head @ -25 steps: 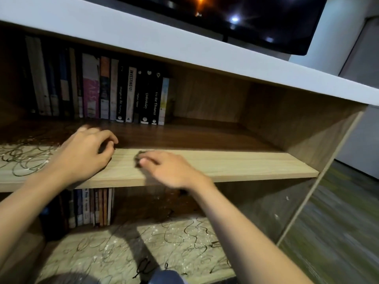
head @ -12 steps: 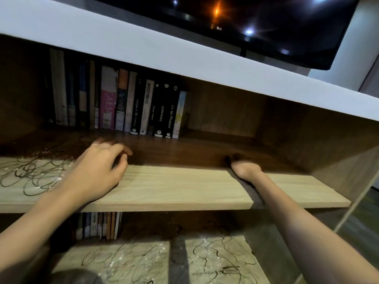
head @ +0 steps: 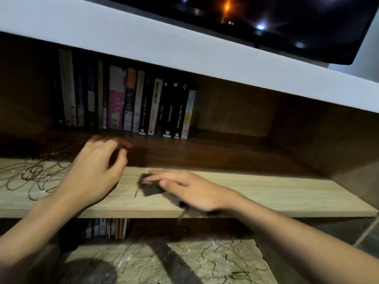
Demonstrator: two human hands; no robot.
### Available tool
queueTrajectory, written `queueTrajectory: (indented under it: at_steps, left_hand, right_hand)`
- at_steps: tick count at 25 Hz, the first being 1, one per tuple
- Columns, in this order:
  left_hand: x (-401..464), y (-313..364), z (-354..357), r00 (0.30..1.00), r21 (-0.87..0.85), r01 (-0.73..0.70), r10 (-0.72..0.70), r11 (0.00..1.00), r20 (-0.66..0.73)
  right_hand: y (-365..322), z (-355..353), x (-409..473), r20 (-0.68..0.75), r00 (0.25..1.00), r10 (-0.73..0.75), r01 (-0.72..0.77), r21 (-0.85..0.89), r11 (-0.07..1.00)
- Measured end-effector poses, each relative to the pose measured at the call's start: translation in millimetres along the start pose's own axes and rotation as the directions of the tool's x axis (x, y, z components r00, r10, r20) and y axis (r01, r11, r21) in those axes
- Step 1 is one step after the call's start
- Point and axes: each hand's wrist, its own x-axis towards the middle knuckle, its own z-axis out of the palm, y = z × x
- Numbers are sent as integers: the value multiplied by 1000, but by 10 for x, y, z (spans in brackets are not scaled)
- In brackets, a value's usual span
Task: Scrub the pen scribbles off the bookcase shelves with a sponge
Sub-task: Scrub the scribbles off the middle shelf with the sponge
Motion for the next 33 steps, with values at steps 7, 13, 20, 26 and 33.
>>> queueTrajectory:
  at_steps: [7,13,20,26,33]
  left_hand:
    - [-57,-198,-168,996,-24,-54,55,998,67]
    - [-236,-1029,-726,989,243,148,-151,959,-5]
    - [-382,-1139,-953,990,171,142,-141,975,-22]
    - [-364,-1148,-935,978,73,179,-170,981,-118]
    - [-454,-1054,-971,958,73,130,-107,989,-266]
  right_hand:
    - [1531,-819,-188,-369,705,606,-663,-38,748]
    - [938,-176,1078,-375,775,509,-589,-135,797]
    - [10,342,1749,-265,961,80,-109,-94,990]
    - [319,319,2499,-406,879,252,-309,-81,948]
    - [-46,335,2543,-140,983,-116,132,107,985]
